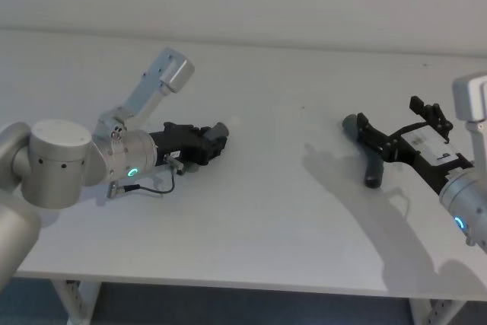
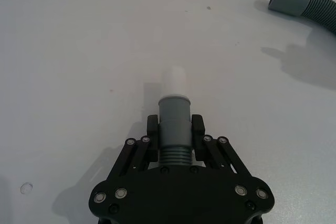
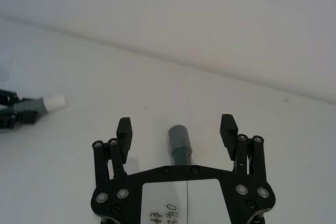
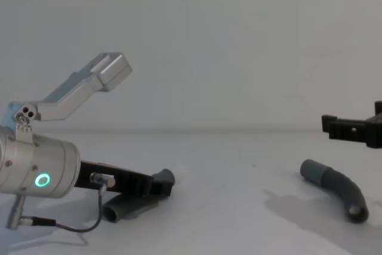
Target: Use both hands to pick up one end of the pipe from the table, align the ends, and insert them.
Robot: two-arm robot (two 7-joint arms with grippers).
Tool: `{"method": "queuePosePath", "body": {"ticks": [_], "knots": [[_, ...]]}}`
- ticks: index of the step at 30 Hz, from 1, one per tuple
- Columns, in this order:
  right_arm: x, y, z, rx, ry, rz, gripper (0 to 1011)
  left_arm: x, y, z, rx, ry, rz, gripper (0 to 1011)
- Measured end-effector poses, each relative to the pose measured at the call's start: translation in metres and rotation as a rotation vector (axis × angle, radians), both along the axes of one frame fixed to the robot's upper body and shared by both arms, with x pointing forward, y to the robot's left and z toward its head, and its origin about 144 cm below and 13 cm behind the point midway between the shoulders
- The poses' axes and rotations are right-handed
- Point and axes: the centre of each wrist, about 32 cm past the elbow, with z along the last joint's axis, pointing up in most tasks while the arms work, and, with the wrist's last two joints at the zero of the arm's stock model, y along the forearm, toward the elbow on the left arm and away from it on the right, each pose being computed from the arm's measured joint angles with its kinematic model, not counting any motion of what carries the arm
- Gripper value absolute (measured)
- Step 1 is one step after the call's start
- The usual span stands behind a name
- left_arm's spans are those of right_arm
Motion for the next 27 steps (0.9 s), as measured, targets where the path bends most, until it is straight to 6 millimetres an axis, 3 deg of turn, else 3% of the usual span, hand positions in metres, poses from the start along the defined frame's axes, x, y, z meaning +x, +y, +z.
{"method": "queuePosePath", "body": {"ticks": [27], "knots": [[0.022, 0.014, 0.012, -0.124, 0.183, -0.076, 1000, 0.0, 0.0, 0.0, 0.0, 0.0, 0.0, 351]]}}
